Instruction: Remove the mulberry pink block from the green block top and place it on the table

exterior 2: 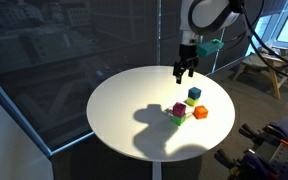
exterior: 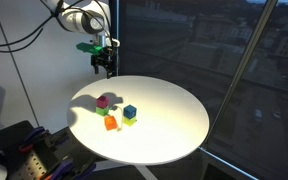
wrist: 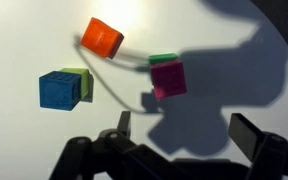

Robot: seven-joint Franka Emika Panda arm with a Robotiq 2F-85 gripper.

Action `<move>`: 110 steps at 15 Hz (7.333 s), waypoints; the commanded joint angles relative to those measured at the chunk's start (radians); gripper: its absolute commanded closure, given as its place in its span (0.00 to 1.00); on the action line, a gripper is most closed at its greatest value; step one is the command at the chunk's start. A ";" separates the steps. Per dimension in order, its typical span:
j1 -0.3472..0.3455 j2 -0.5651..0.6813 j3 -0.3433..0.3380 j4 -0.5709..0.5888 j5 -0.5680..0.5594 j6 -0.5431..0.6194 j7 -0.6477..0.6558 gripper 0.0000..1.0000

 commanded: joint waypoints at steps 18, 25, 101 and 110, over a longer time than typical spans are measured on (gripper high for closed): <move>0.017 0.072 0.003 0.025 -0.013 0.017 0.008 0.00; 0.017 0.126 -0.003 0.053 -0.025 0.012 0.006 0.00; 0.047 0.342 -0.067 0.238 -0.088 0.102 0.020 0.67; 0.026 0.432 -0.098 0.393 -0.099 -0.006 0.032 0.67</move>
